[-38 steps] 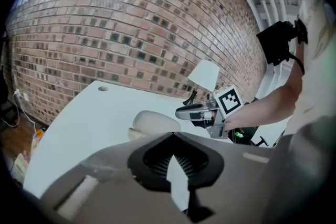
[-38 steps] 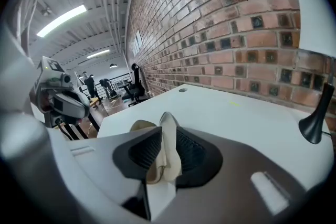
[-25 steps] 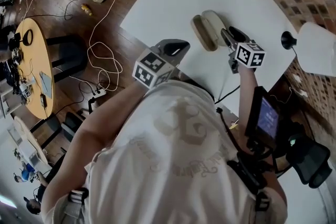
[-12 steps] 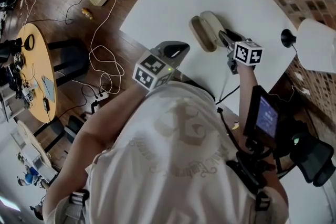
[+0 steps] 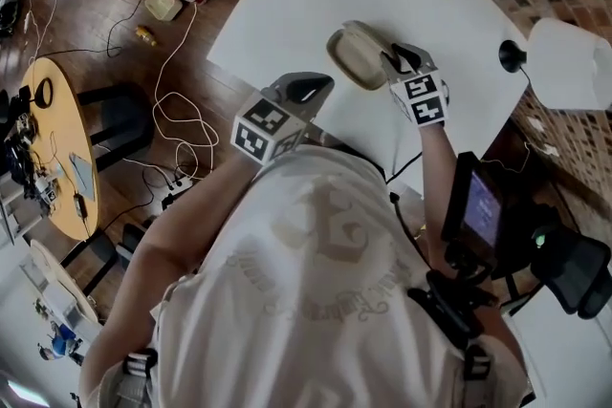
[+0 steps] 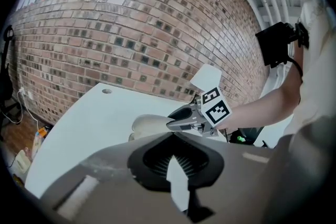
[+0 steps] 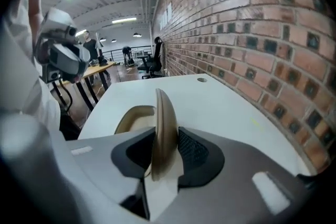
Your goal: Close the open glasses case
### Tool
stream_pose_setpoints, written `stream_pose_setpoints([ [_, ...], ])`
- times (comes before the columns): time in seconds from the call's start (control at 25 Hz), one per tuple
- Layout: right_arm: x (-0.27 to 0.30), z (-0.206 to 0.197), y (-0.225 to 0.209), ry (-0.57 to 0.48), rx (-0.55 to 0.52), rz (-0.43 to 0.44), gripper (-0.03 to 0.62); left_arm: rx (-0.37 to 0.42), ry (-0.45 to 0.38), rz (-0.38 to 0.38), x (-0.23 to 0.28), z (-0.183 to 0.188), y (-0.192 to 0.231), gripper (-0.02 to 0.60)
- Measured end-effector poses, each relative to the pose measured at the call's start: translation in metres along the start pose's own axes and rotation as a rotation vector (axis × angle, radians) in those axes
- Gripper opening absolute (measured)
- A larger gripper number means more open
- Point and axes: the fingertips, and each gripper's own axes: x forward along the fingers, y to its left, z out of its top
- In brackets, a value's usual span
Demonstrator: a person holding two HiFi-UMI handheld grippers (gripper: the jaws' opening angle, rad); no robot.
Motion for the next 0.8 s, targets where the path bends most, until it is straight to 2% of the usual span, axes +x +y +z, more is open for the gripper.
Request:
stream_pose_setpoints([
  [0.12,0.0,0.005,0.003,0.02,-0.086,-0.02,0.11,0.004,-0.007,0.004,-0.005,0.001,0.003,0.006],
  [0.4,-0.012,-0.013,-0.014,0.048,-0.111,-0.083,0.089,0.009,-0.008,-0.019,0.0,0.003,-0.001,0.006],
  [0.64,-0.022,-0.005,0.008,0.056,-0.281,-0.169,0.103,0.018,-0.012,-0.028,-0.003,0.003,-0.001,0.006],
  [0.8,-0.024,-0.009,0.033,0.068,-0.37,-0.172,0.11,0.017,-0.013,-0.03,-0.005,0.001,0.0,0.006],
])
